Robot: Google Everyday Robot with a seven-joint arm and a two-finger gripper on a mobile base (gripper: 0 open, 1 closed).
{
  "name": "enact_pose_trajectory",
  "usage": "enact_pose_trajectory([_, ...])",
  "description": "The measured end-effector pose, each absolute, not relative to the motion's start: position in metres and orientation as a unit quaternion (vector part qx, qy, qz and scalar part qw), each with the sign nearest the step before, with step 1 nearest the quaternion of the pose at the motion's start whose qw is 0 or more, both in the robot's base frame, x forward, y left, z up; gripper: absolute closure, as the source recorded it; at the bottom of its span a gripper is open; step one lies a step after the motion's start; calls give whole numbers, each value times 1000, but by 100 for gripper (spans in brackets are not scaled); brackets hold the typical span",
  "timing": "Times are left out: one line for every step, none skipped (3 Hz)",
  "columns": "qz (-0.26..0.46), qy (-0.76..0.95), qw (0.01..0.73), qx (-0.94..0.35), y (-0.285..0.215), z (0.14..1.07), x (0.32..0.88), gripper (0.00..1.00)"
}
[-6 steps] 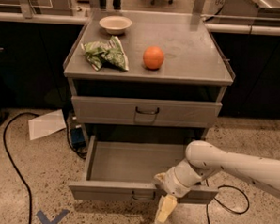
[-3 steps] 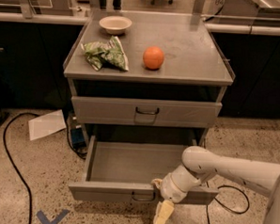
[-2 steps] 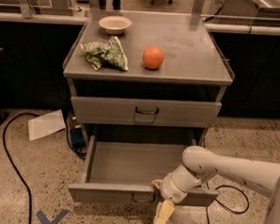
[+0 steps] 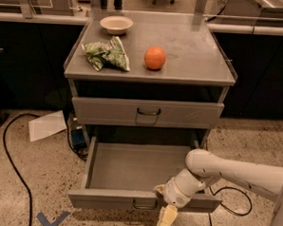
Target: Open middle drawer
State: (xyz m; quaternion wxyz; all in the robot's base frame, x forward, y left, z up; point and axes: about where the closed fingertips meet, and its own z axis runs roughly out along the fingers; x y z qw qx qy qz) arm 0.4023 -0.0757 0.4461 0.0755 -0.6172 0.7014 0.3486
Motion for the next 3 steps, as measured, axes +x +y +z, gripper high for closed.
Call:
enact_pose_trajectory([357,689,73,-627,-73,441,402,0])
enact_pose_trajectory([373,682,70,-625,-72,442,393,0])
enact_pose_trajectory([393,678,66,-618,-71,444,378,0])
